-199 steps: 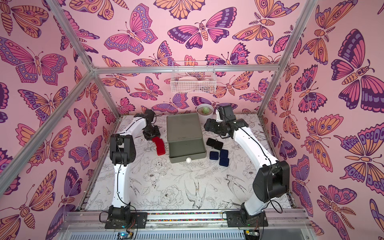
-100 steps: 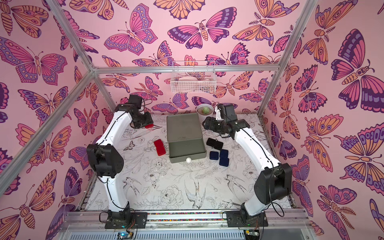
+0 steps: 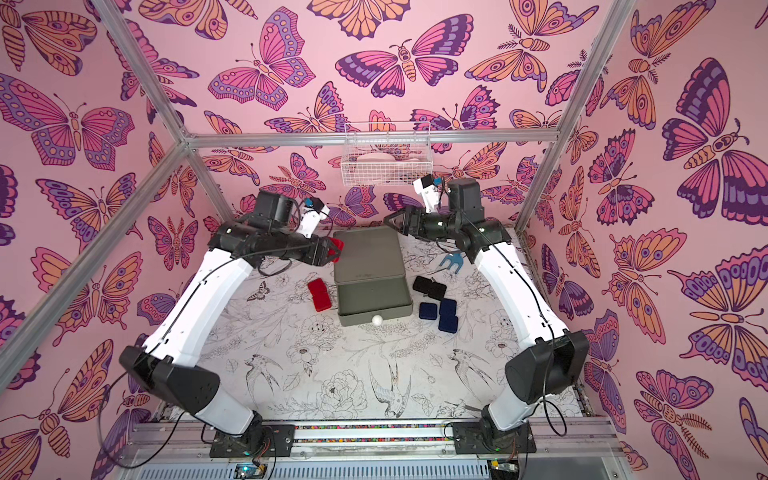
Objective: Place the brooch boxes into the drawer by color
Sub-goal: Pick up the brooch box from the center of the board.
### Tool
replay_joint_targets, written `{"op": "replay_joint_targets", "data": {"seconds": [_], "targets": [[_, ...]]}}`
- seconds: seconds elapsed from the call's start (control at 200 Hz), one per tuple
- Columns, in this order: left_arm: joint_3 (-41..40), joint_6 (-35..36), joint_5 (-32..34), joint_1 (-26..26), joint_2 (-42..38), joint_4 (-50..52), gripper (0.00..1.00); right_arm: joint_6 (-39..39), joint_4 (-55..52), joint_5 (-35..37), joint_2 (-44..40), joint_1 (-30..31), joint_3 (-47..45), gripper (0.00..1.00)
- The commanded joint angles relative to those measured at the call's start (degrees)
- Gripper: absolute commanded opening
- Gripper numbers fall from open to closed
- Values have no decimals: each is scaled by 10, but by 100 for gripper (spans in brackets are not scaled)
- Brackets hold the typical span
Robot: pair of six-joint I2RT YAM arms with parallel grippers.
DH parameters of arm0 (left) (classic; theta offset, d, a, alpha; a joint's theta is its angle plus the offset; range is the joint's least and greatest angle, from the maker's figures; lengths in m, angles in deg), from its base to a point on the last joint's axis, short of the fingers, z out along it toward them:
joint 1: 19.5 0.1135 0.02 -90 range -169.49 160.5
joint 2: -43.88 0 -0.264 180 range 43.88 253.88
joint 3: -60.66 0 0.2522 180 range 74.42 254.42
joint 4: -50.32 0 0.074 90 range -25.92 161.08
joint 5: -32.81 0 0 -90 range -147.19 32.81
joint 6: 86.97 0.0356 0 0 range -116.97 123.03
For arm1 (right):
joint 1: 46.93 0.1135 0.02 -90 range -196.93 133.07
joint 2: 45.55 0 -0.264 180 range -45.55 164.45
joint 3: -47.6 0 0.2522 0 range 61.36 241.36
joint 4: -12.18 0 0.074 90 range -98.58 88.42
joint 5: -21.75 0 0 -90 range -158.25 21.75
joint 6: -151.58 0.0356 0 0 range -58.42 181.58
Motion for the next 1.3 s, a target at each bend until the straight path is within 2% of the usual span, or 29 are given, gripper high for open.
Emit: {"op": "replay_joint_targets", "data": {"seconds": [0.0, 0.125, 0.265, 0.356, 0.461, 0.751, 0.877, 1.122, 1.297], "targets": [[-57, 111, 25, -22, -45, -30, 53, 16, -80, -97, 31, -3, 65, 76], [-117, 131, 45, -50, -106, -78, 53, -15, -161, -125, 63, 26, 121, 74], [-130, 129, 39, -65, -134, -88, 53, -111, -336, -110, 117, 88, 229, 73], [-132, 130, 45, -76, -142, -88, 53, -147, -402, -80, 142, 117, 263, 73], [-132, 125, 44, -86, -149, -88, 53, -151, -408, -72, 150, 136, 253, 67], [-137, 122, 49, -100, -151, -87, 54, -123, -362, -88, 158, 163, 248, 66], [-137, 122, 54, -102, -149, -87, 55, -118, -358, -89, 162, 164, 250, 56], [-134, 118, 47, -105, -142, -87, 58, -116, -360, -81, 167, 164, 249, 28], [-133, 119, 51, -106, -139, -87, 60, -115, -362, -83, 165, 164, 245, 12]]}}
